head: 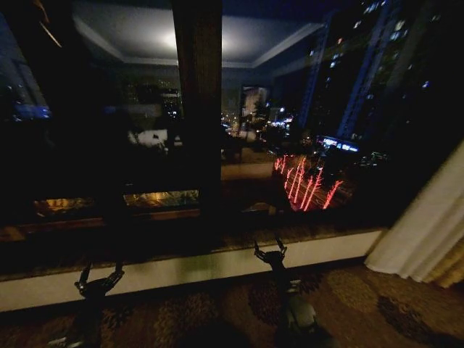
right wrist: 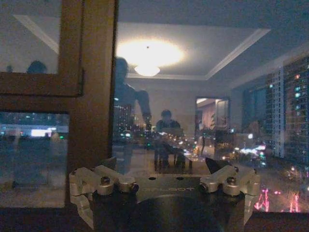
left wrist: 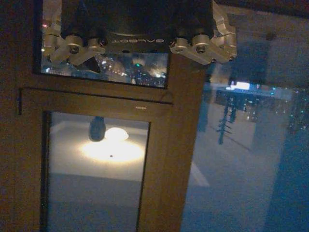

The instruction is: Open the curtains by pulling them apart, changing their state from closed to fully open.

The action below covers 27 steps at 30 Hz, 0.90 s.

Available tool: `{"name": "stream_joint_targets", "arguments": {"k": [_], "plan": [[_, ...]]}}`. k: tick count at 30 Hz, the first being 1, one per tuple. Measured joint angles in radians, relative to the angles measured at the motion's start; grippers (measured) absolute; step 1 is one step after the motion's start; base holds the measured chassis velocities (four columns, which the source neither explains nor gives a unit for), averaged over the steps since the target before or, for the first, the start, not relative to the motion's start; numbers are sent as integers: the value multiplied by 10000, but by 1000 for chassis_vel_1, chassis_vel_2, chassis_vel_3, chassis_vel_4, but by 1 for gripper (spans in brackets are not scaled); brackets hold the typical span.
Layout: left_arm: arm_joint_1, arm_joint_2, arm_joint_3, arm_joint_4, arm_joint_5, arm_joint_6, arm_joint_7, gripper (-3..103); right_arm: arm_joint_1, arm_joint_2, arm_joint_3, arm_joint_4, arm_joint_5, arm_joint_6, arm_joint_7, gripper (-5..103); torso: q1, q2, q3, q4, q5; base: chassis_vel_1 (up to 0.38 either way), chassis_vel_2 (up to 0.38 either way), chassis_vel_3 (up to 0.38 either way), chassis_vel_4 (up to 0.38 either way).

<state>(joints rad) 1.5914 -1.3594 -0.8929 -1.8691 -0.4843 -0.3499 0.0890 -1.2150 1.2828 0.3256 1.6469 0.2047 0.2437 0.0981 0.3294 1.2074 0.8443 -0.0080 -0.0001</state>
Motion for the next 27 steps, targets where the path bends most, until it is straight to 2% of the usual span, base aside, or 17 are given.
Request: {"name": "stream_joint_targets", "arguments": {"k": [22, 27], "plan": [[1, 0, 2, 0, 0, 0, 1, 100, 0, 0, 0, 0, 0, 0, 0, 100, -1, 1, 1, -1, 2, 356, -345, -348, 352], [3, 0, -1, 0, 0, 0, 0, 100, -1, 0, 0, 1, 0, 0, 0, 100, -8, 8, -4, 1, -1, 194, -234, -217, 217]]}}
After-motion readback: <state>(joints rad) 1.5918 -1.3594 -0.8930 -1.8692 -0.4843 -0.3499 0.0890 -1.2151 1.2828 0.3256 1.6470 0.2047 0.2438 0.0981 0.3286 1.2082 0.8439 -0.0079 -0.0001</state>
